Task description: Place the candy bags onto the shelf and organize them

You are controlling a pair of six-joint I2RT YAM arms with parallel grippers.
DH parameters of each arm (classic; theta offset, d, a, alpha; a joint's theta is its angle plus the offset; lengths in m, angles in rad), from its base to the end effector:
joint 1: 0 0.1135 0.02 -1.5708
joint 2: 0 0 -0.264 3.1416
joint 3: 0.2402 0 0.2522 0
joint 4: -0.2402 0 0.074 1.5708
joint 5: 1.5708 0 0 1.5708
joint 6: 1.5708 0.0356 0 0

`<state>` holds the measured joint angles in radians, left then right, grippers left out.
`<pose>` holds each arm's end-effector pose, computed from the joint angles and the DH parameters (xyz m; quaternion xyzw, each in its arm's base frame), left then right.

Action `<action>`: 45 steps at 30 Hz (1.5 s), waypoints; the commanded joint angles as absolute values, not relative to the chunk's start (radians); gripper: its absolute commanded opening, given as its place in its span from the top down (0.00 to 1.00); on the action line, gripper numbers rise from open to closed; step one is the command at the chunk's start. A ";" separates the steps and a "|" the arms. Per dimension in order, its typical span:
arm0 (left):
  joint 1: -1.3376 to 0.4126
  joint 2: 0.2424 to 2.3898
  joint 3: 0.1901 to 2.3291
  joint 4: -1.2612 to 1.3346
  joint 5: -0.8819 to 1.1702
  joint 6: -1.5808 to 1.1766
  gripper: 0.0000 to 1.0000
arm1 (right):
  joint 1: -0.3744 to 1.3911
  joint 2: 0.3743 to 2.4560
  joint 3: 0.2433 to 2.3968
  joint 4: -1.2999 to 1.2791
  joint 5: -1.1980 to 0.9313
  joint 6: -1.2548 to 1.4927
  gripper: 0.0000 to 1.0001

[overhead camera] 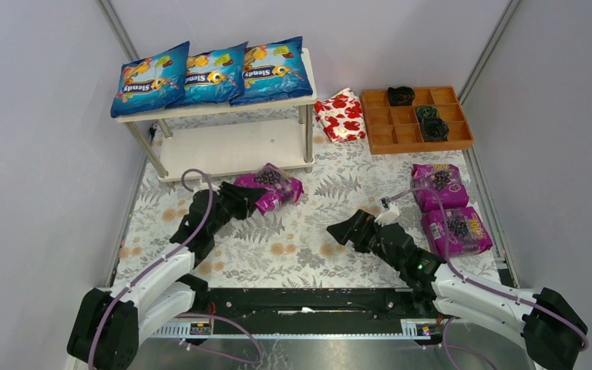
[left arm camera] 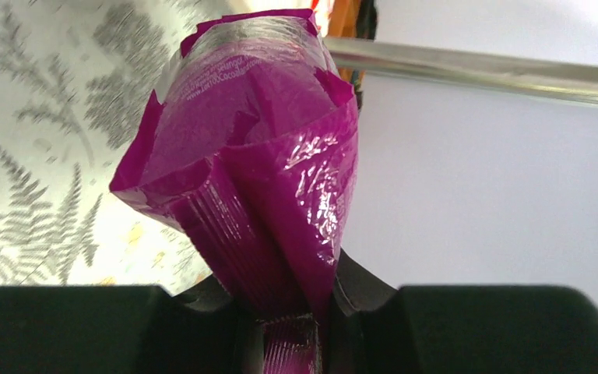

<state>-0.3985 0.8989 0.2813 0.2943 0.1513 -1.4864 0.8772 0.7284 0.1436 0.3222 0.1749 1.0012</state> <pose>0.1764 -0.0801 0.1925 -0.3811 0.7154 -0.5072 0.2927 0.1107 0.1234 0.1757 0.1020 0.7858 0.4483 0.4138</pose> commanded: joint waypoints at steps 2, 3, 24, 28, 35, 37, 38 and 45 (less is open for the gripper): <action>-0.328 0.920 0.437 0.454 0.182 -1.439 0.74 | 0.885 0.720 0.141 0.327 0.213 0.992 0.00; -0.318 0.934 0.451 0.466 0.170 -1.430 0.75 | 0.885 0.719 0.140 0.326 0.213 0.992 0.00; -0.421 1.513 0.553 1.183 -0.396 -1.243 0.75 | 0.884 0.556 0.250 0.058 0.298 0.931 0.00; -0.482 1.691 0.578 1.353 -0.484 -1.298 0.71 | 0.884 0.506 0.268 -0.028 0.342 0.916 0.00; -0.539 1.876 0.652 1.460 -0.590 -1.346 0.68 | 0.885 0.443 0.298 -0.135 0.384 0.896 0.00; -0.554 1.892 0.669 1.450 -0.634 -1.335 0.68 | 0.885 0.425 0.296 -0.153 0.394 0.897 0.00; -0.561 1.898 0.678 1.446 -0.657 -1.327 0.68 | 0.885 0.415 0.292 -0.157 0.397 0.899 0.00; -0.605 1.953 0.719 1.435 -0.849 -1.314 0.67 | 0.885 0.377 0.272 -0.182 0.412 0.905 0.00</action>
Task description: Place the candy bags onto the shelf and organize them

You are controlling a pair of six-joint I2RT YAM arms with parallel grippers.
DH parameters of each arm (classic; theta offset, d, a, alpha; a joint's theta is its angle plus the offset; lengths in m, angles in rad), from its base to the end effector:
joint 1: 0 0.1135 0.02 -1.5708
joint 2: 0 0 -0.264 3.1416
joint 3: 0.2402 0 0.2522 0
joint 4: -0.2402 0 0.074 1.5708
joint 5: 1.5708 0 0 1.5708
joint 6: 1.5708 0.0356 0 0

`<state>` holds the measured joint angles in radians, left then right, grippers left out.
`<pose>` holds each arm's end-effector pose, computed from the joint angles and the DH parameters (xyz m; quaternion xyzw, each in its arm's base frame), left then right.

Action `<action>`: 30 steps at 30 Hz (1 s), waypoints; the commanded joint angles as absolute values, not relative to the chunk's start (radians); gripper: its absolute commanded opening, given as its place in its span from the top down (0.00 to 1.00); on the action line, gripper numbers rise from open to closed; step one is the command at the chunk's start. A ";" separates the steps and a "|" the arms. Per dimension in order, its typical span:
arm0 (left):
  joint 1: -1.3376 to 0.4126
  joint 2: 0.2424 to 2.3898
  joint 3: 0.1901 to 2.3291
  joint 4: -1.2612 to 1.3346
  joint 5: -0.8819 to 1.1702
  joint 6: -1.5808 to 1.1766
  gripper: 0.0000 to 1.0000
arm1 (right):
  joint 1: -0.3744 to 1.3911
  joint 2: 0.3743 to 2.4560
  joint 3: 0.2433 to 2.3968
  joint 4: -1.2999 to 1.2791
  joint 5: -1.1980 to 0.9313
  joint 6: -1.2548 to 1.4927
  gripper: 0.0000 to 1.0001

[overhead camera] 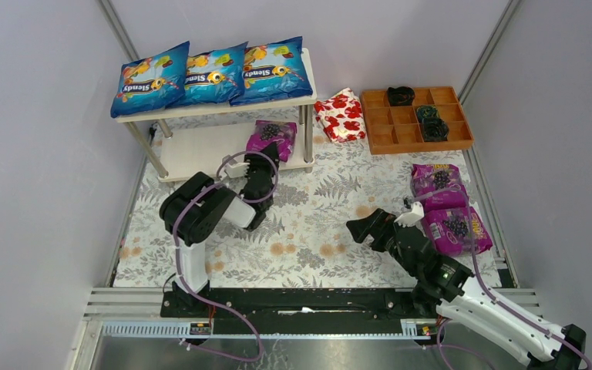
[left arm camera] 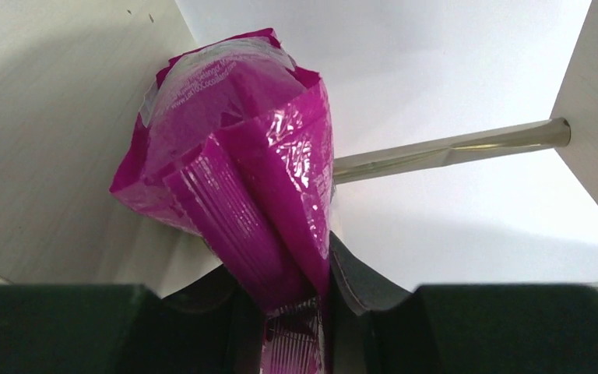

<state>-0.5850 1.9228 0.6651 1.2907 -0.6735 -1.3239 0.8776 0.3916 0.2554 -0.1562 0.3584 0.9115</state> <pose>0.3002 -0.1722 0.1501 -0.4584 0.5263 -0.4207 0.5796 0.0924 0.0917 0.2095 0.1197 0.7878 0.3683 0.4790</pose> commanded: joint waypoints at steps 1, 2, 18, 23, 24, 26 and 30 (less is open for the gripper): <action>-0.613 1.974 0.734 1.450 -0.869 -1.315 0.66 | 0.884 0.375 0.268 -0.183 0.412 0.904 0.00; -0.624 1.995 0.752 1.473 -0.888 -1.314 0.65 | 0.885 0.374 0.264 -0.183 0.412 0.905 0.00; -0.664 2.092 0.844 1.448 -0.858 -1.325 0.51 | 0.885 0.355 0.240 -0.179 0.418 0.912 0.00; -0.673 2.085 0.778 1.467 -0.813 -1.334 0.55 | 0.885 0.349 0.238 -0.182 0.411 0.915 0.00; -0.673 2.084 0.767 1.471 -0.806 -1.332 0.56 | 0.885 0.345 0.238 -0.185 0.409 0.918 0.00; -0.673 2.081 0.751 1.475 -0.802 -1.332 0.57 | 0.885 0.333 0.236 -0.188 0.406 0.920 0.00; -0.668 2.071 0.741 1.485 -0.780 -1.308 0.53 | 0.885 0.306 0.237 -0.211 0.413 0.921 0.00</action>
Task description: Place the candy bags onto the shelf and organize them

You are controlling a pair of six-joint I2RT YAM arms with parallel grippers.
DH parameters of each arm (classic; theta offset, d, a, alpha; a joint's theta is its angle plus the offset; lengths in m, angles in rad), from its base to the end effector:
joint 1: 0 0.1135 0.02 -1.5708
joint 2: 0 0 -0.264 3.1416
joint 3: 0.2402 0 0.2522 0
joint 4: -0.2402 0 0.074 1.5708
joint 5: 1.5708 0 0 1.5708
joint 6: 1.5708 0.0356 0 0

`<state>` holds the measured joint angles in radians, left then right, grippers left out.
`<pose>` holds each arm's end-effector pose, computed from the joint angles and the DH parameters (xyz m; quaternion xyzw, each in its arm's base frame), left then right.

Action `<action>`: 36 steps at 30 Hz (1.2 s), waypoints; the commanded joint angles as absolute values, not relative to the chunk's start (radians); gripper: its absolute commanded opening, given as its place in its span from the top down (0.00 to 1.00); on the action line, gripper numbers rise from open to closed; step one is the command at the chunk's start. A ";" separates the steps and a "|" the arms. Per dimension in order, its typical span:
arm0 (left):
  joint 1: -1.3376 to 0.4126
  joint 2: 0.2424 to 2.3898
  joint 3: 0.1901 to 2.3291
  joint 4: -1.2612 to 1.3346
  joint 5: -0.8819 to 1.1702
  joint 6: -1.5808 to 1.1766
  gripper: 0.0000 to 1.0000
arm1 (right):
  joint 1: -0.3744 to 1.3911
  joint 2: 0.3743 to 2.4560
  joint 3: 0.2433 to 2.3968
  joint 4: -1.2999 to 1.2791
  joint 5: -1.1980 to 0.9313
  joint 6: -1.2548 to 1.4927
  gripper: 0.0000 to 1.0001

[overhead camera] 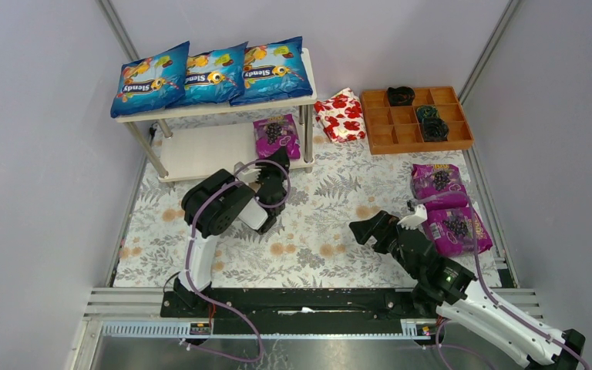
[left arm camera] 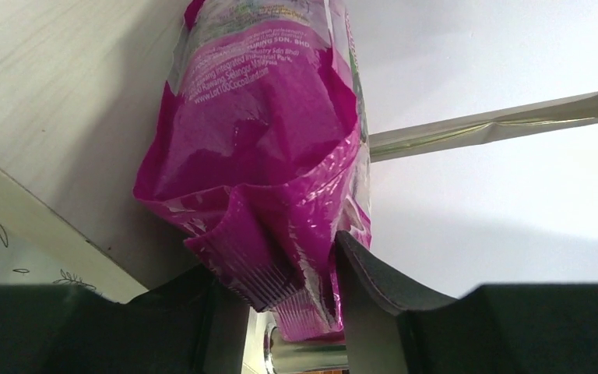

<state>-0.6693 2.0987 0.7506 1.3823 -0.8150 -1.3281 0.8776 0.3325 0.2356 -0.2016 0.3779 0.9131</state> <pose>0.3015 -0.2055 0.1193 -0.4760 0.5115 -0.4060 0.5890 0.0883 0.0858 0.2042 0.1256 0.7880 0.3609 0.4828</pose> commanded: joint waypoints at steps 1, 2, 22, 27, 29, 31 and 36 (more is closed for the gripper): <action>-0.667 2.067 0.742 1.485 -0.768 -1.300 0.52 | 0.885 0.300 0.237 -0.218 0.417 0.923 0.00; -0.665 2.064 0.742 1.481 -0.757 -1.293 0.50 | 0.885 0.293 0.237 -0.224 0.417 0.926 0.00; -0.644 1.463 0.414 0.794 -0.313 -1.296 0.15 | 0.885 0.290 0.271 -0.289 0.413 0.890 0.00; -0.629 1.119 0.426 0.318 -0.209 -1.078 0.13 | 0.885 0.337 0.320 -0.365 0.426 0.852 0.00; -0.595 0.980 0.421 0.211 -0.120 -1.012 0.11 | 0.885 0.370 0.335 -0.372 0.415 0.842 0.00; -0.555 0.860 0.449 0.113 -0.031 -0.935 0.08 | 0.885 0.414 0.352 -0.370 0.396 0.835 0.00; -0.529 0.732 0.629 -0.039 0.054 -0.743 0.01 | 0.885 0.558 0.392 -0.330 0.376 0.804 0.00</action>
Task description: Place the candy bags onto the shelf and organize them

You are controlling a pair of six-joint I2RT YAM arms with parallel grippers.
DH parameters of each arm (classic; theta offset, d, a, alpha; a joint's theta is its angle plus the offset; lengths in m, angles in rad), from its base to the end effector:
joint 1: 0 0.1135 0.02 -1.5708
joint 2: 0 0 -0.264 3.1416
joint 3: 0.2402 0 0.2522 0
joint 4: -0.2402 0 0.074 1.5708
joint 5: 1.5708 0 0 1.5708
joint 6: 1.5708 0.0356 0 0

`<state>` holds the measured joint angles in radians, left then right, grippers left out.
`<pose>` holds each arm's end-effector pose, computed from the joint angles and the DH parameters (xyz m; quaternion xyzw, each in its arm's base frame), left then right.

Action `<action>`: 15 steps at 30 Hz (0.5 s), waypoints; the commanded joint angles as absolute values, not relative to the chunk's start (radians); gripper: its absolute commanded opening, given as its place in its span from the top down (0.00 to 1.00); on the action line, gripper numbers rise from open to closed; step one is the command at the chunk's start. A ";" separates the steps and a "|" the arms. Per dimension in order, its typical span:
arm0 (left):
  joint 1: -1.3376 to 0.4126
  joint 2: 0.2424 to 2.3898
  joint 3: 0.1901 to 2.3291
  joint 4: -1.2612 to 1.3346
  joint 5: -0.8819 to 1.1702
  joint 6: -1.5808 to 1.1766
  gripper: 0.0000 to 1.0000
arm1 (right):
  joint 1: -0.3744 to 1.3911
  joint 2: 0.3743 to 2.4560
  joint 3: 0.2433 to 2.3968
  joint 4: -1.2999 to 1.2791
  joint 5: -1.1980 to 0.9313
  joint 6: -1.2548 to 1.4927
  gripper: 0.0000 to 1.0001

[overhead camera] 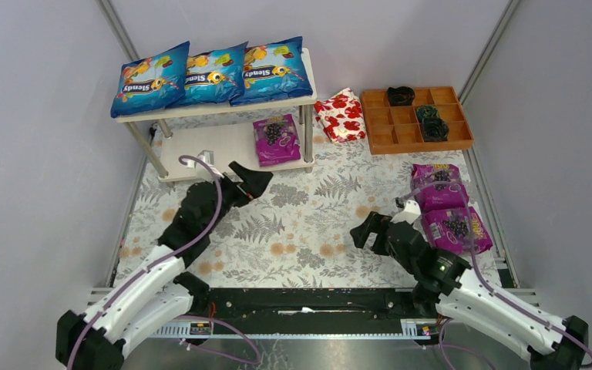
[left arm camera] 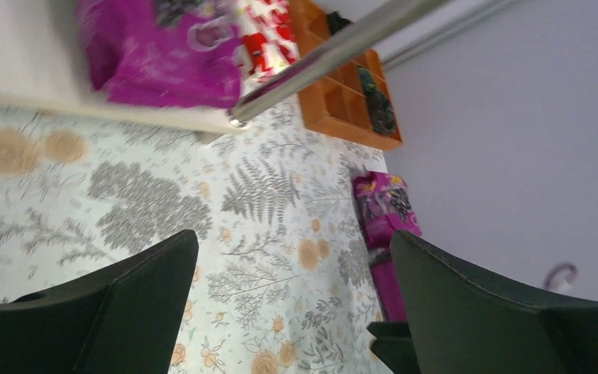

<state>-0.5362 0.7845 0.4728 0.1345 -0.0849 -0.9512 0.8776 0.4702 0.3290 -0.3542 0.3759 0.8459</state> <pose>0.1670 -0.0957 0.2627 -0.1845 0.7442 -0.4101 0.4939 0.0930 0.0915 0.2071 0.0823 0.8452 0.2774 0.4494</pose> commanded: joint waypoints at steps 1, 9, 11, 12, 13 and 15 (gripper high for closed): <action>-0.529 0.736 0.665 -0.034 0.080 -0.715 0.01 | 0.885 0.592 0.415 -0.329 0.374 0.796 0.00; -0.529 0.912 0.953 -0.114 0.280 -0.492 0.01 | 0.885 0.912 0.650 -0.485 0.409 0.704 0.00; -0.529 0.926 0.941 -0.104 0.273 -0.476 0.01 | 0.885 0.974 0.703 -0.522 0.455 0.686 0.00; -0.529 0.928 0.929 -0.097 0.278 -0.469 0.01 | 0.885 0.998 0.727 -0.538 0.483 0.675 0.00; -0.540 0.926 0.916 -0.092 0.275 -0.461 0.01 | 0.883 1.021 0.750 -0.555 0.520 0.667 0.00; -0.579 0.908 0.911 -0.111 0.240 -0.425 0.01 | 0.871 1.064 0.791 -0.576 0.593 0.644 0.00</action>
<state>-0.5373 0.9222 0.9234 -0.0776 0.2321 -0.5308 0.8776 1.0050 0.6987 -0.4831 0.4278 0.7094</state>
